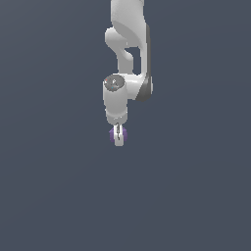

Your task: Pick up the object and move it to a goal position.

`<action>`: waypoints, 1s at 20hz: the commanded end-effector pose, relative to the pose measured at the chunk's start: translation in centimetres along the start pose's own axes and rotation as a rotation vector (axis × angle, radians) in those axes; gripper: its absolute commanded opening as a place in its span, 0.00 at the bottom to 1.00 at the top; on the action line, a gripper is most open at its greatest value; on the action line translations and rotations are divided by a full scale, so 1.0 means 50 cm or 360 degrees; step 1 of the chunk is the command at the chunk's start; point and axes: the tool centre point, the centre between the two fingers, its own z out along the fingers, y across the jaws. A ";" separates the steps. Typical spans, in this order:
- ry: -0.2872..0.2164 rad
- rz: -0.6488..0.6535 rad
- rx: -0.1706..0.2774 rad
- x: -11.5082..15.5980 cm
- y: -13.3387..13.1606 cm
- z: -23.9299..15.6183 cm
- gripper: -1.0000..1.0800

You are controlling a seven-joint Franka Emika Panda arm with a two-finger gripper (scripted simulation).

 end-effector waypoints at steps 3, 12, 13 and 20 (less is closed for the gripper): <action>0.0000 0.0002 0.0001 0.028 0.004 -0.060 0.00; 0.0001 0.0003 0.0000 0.097 0.012 -0.205 0.00; 0.0001 0.0003 0.0000 0.103 0.013 -0.217 0.00; 0.0002 0.0001 0.0000 0.128 0.013 -0.271 0.00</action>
